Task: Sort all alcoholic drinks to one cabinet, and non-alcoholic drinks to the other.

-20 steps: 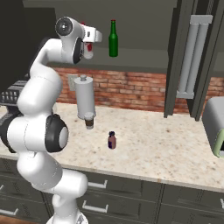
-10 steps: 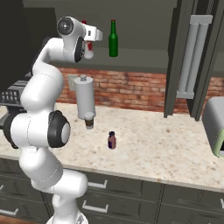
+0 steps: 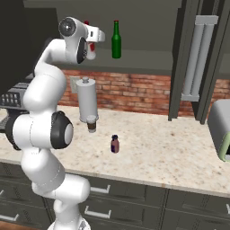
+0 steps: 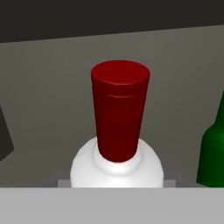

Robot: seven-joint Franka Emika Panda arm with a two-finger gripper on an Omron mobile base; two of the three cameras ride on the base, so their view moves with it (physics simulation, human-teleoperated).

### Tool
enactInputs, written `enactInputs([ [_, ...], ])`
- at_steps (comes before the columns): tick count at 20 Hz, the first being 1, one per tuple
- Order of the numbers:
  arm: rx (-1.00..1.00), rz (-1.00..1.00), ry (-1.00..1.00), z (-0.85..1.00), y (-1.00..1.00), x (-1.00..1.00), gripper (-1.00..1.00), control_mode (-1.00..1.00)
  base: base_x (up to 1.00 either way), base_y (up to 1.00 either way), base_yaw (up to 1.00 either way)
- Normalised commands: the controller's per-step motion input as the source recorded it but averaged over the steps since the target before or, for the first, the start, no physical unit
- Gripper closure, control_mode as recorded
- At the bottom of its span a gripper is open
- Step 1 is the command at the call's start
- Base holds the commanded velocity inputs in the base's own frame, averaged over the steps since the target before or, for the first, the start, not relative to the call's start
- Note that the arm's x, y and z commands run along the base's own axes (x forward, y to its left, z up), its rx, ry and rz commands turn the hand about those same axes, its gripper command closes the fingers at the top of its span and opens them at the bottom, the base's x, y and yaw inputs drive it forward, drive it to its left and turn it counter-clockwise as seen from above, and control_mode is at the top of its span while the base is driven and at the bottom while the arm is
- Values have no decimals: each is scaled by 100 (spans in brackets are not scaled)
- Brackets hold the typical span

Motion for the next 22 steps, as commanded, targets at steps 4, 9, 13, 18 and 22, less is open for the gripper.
enactInputs([
  [4,2,-1,-2,-7,2,11,100,-100,0,0,0],
  [9,2,0,-1,-7,1,12,100,-100,0,0,0],
  [13,2,-1,-1,-8,2,12,100,-100,0,0,0],
  [18,1,-1,0,-9,5,12,-100,-100,0,0,0],
  [22,0,0,0,-8,4,13,-100,-100,0,0,0],
])
